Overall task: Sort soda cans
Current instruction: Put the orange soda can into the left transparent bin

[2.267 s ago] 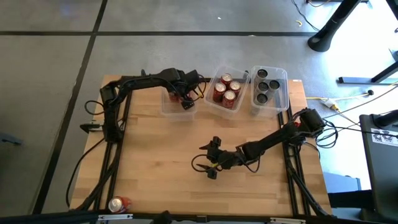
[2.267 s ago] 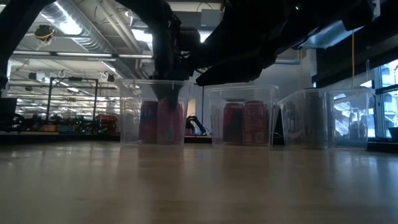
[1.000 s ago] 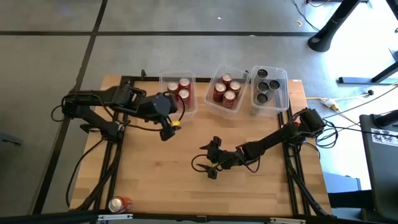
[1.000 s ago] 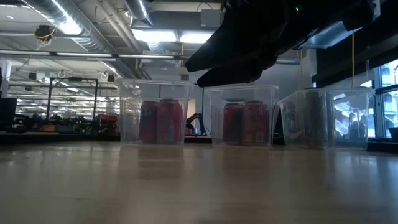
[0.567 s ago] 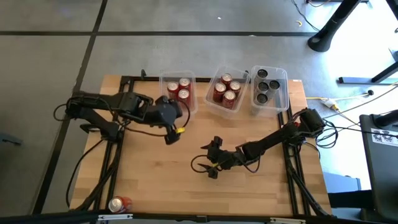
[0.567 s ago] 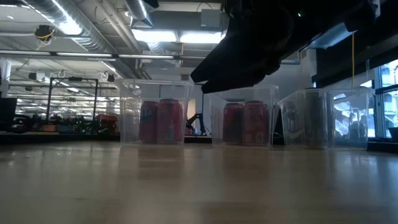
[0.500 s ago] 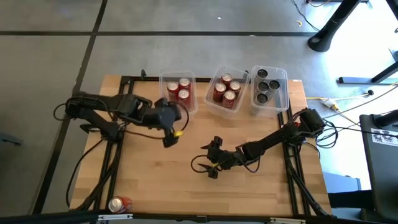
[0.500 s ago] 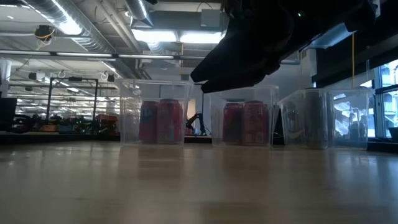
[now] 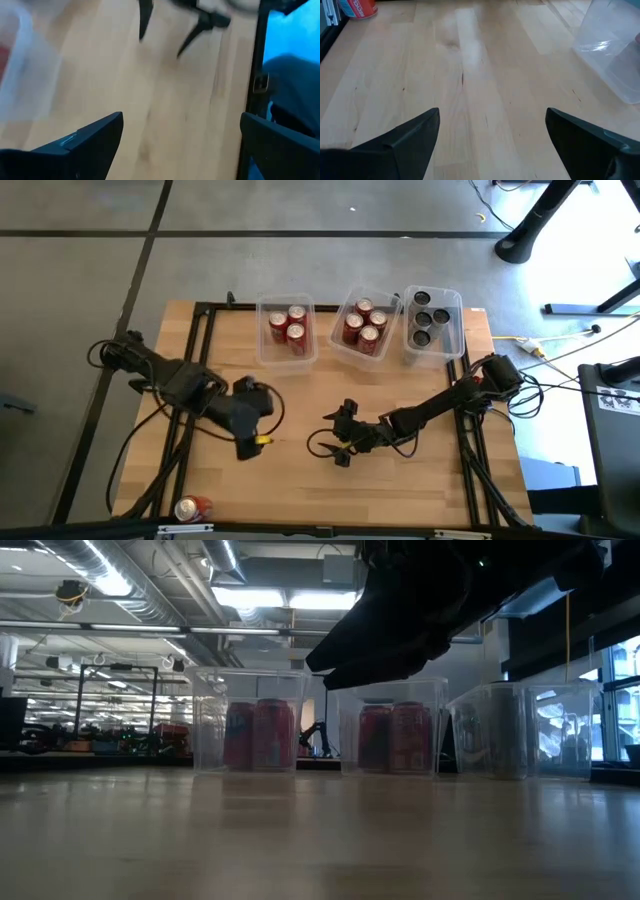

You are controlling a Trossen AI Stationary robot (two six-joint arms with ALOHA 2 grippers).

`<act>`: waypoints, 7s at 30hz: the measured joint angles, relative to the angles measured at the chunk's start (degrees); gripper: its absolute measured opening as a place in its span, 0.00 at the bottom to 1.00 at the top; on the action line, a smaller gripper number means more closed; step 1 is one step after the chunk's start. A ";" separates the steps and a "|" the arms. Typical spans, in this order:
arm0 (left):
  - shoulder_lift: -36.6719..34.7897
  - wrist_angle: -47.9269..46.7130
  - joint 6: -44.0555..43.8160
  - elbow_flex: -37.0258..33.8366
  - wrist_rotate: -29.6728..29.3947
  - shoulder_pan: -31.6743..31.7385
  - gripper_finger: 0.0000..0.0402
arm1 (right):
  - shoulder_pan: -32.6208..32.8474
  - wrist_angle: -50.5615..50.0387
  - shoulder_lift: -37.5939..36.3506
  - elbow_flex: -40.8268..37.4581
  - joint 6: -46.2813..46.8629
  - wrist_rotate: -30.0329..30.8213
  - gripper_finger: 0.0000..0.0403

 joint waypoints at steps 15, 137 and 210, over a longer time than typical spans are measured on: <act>0.33 -5.93 -38.87 0.00 -0.11 -19.20 0.96 | 0.00 0.03 0.00 0.00 0.00 0.00 0.89; 18.65 4.15 -63.97 -13.70 15.12 -42.94 0.83 | 0.00 0.00 0.00 0.04 1.05 -0.42 0.89; 3.10 -9.42 16.71 0.00 -6.86 35.04 0.77 | 0.00 1.62 0.00 0.04 1.05 1.03 0.89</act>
